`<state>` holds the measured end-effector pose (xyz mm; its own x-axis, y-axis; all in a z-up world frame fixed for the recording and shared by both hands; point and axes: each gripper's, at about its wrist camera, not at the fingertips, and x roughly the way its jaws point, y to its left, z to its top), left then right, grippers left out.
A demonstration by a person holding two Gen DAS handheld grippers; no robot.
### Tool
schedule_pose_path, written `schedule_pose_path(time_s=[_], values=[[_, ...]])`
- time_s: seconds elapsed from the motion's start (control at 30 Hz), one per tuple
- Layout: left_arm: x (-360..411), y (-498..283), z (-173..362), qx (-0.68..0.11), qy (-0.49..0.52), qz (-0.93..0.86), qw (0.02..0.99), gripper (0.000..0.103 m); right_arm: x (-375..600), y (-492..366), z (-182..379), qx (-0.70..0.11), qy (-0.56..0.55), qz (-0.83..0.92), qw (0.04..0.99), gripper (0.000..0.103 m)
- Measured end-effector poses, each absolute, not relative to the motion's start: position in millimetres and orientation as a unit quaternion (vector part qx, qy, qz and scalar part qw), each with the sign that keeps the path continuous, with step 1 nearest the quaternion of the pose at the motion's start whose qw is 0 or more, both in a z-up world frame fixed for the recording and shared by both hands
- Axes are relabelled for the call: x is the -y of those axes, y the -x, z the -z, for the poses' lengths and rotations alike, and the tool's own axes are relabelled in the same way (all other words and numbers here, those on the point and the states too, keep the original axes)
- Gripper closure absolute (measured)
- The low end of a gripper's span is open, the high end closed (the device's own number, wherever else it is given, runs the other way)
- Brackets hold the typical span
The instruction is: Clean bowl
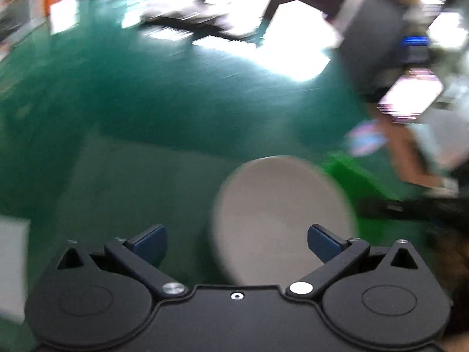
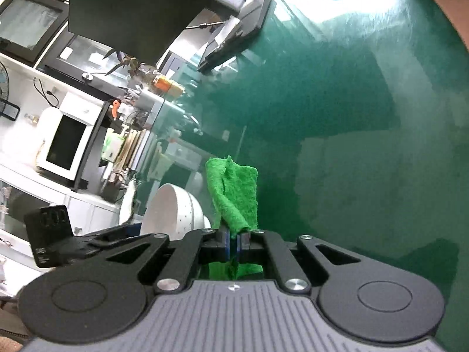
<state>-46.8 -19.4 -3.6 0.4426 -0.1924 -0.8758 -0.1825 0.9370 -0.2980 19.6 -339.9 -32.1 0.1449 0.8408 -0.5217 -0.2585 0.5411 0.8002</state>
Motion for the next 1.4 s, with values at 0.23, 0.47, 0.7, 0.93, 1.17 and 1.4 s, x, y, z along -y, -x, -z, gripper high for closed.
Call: schedule_pose_path(time_s=[0.23, 0.47, 0.7, 0.93, 1.17, 1.4], values=[[10, 44, 8, -0.521, 0.261, 0.027, 0.812, 0.08, 349, -42, 56, -0.545, -0.39, -0.377, 0.639, 0.099], [10, 35, 15, -0.548, 0.253, 0.05, 0.795, 0.09, 357, -40, 82, -0.557, -0.485, -0.361, 0.569, 0.098], [35, 24, 11, -0.563, 0.174, 0.051, 0.807, 0.086, 356, -47, 115, -0.544, -0.6, -0.329, 0.485, 0.098], [56, 9, 5, -0.58, 0.117, 0.033, 0.806, 0.077, 341, -58, 116, -0.539, -0.617, -0.345, 0.458, 0.096], [65, 7, 4, -0.582, 0.072, 0.044, 0.809, 0.073, 353, -50, 96, -0.547, -0.552, -0.365, 0.514, 0.096], [74, -5, 5, -0.568, 0.021, 0.068, 0.82, 0.07, 310, -81, 99, -0.527, -0.551, -0.375, 0.528, 0.096]])
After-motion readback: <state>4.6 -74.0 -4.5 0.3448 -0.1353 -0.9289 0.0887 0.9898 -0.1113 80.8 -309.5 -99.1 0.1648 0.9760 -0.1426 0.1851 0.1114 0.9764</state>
